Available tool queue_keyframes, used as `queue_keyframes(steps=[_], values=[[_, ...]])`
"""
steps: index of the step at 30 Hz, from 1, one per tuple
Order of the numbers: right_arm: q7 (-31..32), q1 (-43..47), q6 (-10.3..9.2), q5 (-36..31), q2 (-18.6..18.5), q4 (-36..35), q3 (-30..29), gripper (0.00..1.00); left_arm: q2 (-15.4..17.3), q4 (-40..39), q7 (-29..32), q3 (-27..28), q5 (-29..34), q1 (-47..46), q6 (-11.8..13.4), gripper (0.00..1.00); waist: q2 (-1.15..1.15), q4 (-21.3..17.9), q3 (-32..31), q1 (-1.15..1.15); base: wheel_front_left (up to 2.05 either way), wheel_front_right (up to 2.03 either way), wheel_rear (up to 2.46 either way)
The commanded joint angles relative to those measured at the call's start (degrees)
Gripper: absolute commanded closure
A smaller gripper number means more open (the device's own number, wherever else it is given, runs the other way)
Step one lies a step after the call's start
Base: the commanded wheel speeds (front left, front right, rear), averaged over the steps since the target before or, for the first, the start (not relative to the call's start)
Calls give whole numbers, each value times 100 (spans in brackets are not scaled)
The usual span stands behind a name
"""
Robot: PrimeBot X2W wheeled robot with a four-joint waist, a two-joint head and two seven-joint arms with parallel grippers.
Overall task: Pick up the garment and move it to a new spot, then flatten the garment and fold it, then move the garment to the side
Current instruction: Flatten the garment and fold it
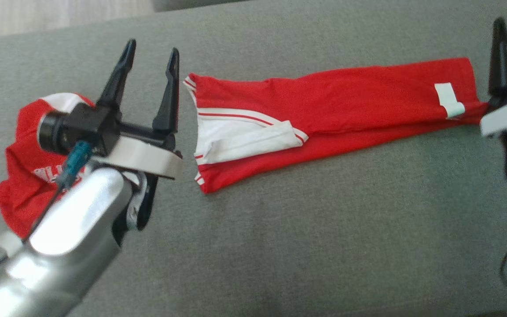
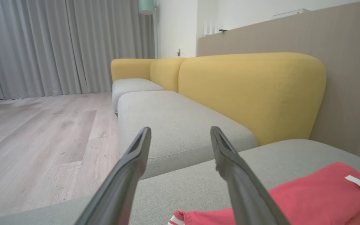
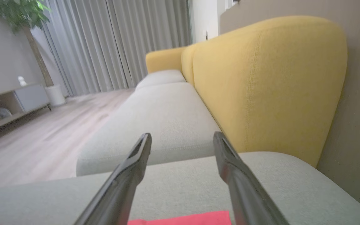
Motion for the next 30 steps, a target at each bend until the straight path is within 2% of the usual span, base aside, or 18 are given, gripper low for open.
queue_keyframes(steps=[1, 4, 6, 7, 10, 13, 18, 22, 25, 30], values=[[-166, 277, -4, -142, 129, -390, -87, 0, 57, -198, -59, 469, 147, 44, 76, 0, 0, 117, -119, 1, 0, 0, 0], [-341, 877, -4, -554, 524, -876, -275, 0, -206, -489, -65, 1038, 527, 558, 74, 0, 0, 207, -187, 1, 0, 0, 0], [-417, 1253, -4, -828, 822, -1154, -395, 0, -355, -582, -66, 1320, 794, 968, -27, 0, 0, 244, -227, 1, 0, 0, 0], [-417, 1253, -4, -828, 822, -1154, -395, 0, -355, -582, -66, 1320, 794, 968, -27, 0, 0, 244, -227, 1, 0, 0, 0], [-488, 1758, -4, -1121, 1292, -1445, -584, 0, -618, -547, -67, 1683, 1076, 1571, -210, 0, 0, 282, -293, 1, 0, 0, 0], [-533, 2166, -4, -1314, 1562, -1614, -690, 0, -913, -469, -68, 2059, 1349, 2110, -367, 0, 0, 294, -356, 1, 0, 0, 0], [-575, 2509, -4, -1355, 1691, -1735, -814, 0, -1346, -294, -68, 2567, 1686, 2634, -766, 0, 0, 307, -345, 1, 0, 0, 0], [-487, 2466, -4, -1376, 1701, -1741, -864, 0, -1515, -164, -68, 2812, 2018, 2586, -1069, 0, 0, 346, -214, 1, 0, 0, 0], [-225, 2261, -4, -1549, 1703, -1649, -989, 0, -1576, 64, -68, 2840, 2147, 2497, -1295, 0, 0, 356, -80, 1, 0, 0, 0], [255, 1630, -4, -1972, 1698, -1394, -1412, 0, -1690, 211, -68, 2907, 2334, 2266, -1496, 0, 0, 399, 223, 1, 0, 0, 0]])
